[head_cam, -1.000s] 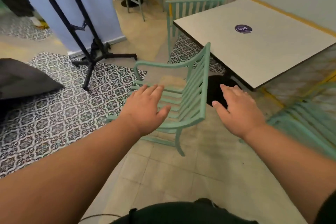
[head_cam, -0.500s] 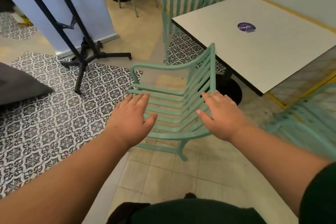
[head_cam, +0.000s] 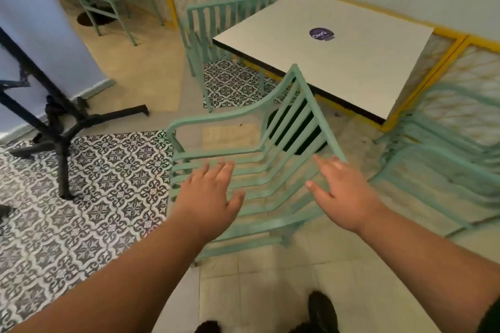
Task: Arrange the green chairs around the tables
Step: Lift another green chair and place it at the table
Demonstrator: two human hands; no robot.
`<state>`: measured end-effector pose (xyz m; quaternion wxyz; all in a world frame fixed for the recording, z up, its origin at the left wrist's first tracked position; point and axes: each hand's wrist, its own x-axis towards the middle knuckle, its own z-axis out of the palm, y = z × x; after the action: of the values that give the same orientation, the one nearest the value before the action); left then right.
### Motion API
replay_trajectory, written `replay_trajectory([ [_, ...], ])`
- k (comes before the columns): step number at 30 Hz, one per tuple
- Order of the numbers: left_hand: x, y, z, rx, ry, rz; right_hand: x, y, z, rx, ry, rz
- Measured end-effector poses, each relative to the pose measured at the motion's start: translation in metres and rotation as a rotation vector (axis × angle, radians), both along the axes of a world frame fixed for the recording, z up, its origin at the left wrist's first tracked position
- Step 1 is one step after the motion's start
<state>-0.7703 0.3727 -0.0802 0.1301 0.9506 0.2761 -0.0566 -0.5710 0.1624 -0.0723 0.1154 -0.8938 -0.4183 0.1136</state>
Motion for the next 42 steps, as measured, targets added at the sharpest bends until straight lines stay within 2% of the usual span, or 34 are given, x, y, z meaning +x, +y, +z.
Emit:
replay_trajectory([
  [6,-0.027,0.025,-0.049,-0.039,0.091,-0.054,-0.012,0.003,-0.016,0.016,0.082,-0.214],
  [16,0.020,0.016,-0.103,-0.087,0.095,-0.035,0.047,0.012,-0.023,-0.012,-0.011,-0.202],
  [22,0.039,0.009,-0.139,-0.082,0.138,-0.061,0.067,0.010,-0.050,-0.039,0.033,-0.201],
  [26,0.033,0.007,-0.180,-0.084,0.252,-0.106,0.072,0.012,-0.074,0.001,0.033,-0.282],
  [32,0.055,0.004,-0.237,-0.031,0.279,-0.240,0.086,0.017,-0.100,0.019,-0.031,-0.389],
  [36,0.064,-0.015,-0.269,-0.085,0.338,-0.253,0.091,0.017,-0.105,0.057,-0.067,-0.428],
  [39,0.060,-0.025,-0.283,-0.130,0.282,-0.171,0.090,0.016,-0.107,0.044,-0.101,-0.441],
  [42,0.058,-0.024,-0.290,-0.089,0.216,-0.132,0.090,0.020,-0.109,0.035,-0.137,-0.439],
])
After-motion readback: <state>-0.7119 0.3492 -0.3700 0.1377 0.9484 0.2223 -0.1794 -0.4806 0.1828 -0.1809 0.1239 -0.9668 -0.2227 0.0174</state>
